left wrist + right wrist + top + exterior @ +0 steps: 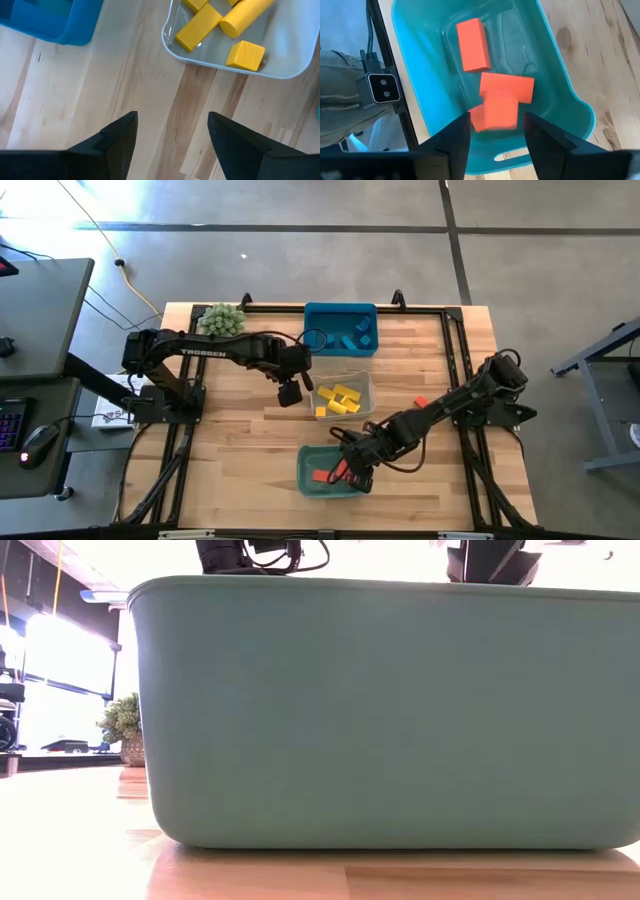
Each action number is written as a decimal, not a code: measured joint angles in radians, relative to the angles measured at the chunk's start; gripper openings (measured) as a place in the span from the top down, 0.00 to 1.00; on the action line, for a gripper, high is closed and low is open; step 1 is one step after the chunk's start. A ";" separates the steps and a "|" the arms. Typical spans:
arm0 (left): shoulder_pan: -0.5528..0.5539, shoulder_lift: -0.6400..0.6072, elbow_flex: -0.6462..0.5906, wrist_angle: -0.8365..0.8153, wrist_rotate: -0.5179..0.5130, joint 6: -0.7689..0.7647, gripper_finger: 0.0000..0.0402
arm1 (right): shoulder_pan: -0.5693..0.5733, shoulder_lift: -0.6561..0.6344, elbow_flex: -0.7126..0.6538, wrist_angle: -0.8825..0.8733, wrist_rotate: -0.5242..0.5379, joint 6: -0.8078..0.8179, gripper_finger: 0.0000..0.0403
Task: Sort & place blocks by color
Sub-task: Put the orange block into the green bin, then return to Home Position
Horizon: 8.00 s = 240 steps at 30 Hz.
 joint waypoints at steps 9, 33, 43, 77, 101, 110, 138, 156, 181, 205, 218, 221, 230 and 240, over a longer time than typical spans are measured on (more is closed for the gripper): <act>0.000 0.000 0.000 -0.006 0.000 0.018 0.42 | -0.012 -0.001 0.000 -0.046 -0.004 0.055 0.49; 0.080 0.000 0.000 -0.010 -0.048 0.217 0.42 | -0.164 -0.003 0.000 -0.653 0.160 0.078 0.48; 0.148 0.000 0.000 0.002 -0.048 0.311 0.42 | -0.258 -0.003 0.000 -0.788 0.278 0.074 0.48; 0.234 0.000 0.000 0.011 -0.043 0.334 0.42 | -0.540 -0.471 -0.650 -0.444 -0.001 0.048 0.48; 0.235 0.000 0.000 0.033 -0.044 0.261 0.42 | -0.545 -0.475 -0.889 -0.136 -0.049 0.090 0.48; 0.235 0.000 0.000 0.033 -0.044 0.260 0.42 | -0.545 -0.475 -0.892 -0.115 -0.061 0.102 0.72; 0.227 -0.207 -0.132 0.060 -0.043 0.233 0.42 | -0.522 -0.471 -0.678 -0.178 -0.058 0.215 0.76; 0.227 -0.609 -0.497 0.331 0.018 0.130 0.42 | -0.350 -0.472 -0.334 -0.210 0.182 0.388 0.76; 0.226 -0.927 -0.807 0.691 0.145 0.109 0.42 | -0.103 -0.147 -0.289 0.378 -0.140 0.178 0.76; 0.039 -1.099 -1.040 1.043 0.147 -0.072 0.42 | -0.152 -0.178 -0.290 0.395 -0.163 0.239 0.44; -0.024 -1.427 -1.116 0.867 0.076 -0.080 0.42 | -0.292 -0.301 -0.290 0.481 -0.100 0.135 0.49; -0.034 -1.485 -1.168 0.866 0.067 -0.109 0.42 | -0.324 -0.325 -0.290 0.528 -0.100 0.113 0.49; -0.066 -1.613 -1.272 0.869 0.025 -0.124 0.42 | -0.406 -0.433 -0.290 0.698 -0.100 -0.049 0.49; -0.070 -1.631 -1.283 0.934 0.005 -0.115 0.42 | -0.488 -0.675 -0.290 0.646 -0.117 -0.290 0.49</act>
